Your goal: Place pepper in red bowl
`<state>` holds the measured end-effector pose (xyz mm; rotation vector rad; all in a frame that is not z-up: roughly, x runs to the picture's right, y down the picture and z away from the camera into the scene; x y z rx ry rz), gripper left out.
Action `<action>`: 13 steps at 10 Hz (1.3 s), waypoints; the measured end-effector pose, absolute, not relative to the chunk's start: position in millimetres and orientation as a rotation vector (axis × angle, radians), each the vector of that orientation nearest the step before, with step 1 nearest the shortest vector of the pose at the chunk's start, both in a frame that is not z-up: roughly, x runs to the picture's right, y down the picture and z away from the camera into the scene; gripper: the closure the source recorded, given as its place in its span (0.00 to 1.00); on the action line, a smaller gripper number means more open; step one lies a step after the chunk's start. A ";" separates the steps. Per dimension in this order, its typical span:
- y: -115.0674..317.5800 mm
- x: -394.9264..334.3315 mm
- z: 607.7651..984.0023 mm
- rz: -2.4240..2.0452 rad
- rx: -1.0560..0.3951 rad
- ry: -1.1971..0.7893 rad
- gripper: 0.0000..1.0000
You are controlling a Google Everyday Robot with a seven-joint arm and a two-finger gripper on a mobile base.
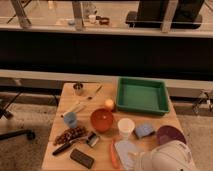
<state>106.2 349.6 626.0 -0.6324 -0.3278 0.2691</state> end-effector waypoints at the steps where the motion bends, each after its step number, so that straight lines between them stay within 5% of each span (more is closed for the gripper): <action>1: 349.9 104.2 626.0 0.272 -0.627 -0.331 0.20; 13: 352.0 70.6 636.8 0.392 -0.571 -0.353 0.20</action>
